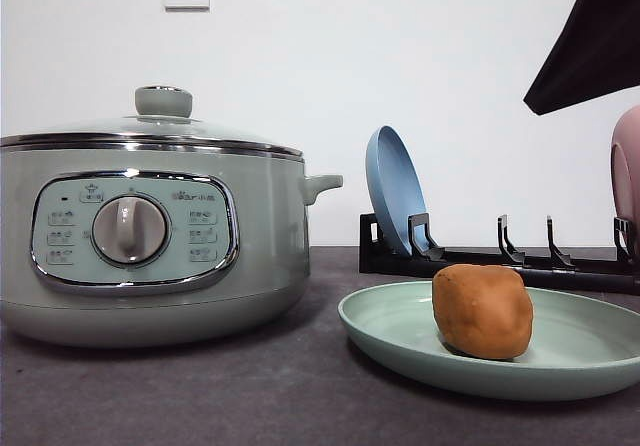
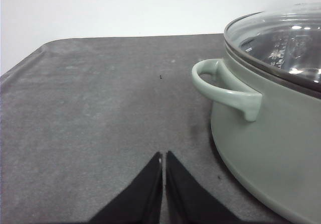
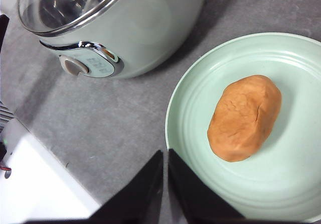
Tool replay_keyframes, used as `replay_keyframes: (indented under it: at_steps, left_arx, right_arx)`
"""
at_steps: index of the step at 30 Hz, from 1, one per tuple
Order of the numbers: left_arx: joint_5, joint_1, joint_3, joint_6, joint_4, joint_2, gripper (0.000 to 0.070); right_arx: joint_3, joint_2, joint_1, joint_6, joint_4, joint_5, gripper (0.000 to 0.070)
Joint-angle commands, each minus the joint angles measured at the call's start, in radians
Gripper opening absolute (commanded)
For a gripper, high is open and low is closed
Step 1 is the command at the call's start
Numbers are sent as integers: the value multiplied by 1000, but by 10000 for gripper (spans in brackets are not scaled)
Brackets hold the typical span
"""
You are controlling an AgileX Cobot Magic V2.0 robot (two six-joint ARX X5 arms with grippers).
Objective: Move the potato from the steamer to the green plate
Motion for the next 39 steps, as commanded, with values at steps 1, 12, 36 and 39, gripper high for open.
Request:
replay_keyframes:
  at_steps: [1, 12, 36, 39]
  left_arx:
    - [0, 1, -17, -2, -10, -2, 1]
    - [0, 1, -16, -2, -10, -2, 1]
    - [0, 1, -16, -2, -10, -2, 1]
    - [0, 1, -16, -2, -10, -2, 1]
  right_arx:
    - [18, 3, 4, -12, 7, -2, 4]
    - [18, 3, 4, -11, 7, -2, 4]
    - [-43, -201, -238, -281, 181, 104, 5]
    - [-124, -285, -343, -307, 298, 103, 4]
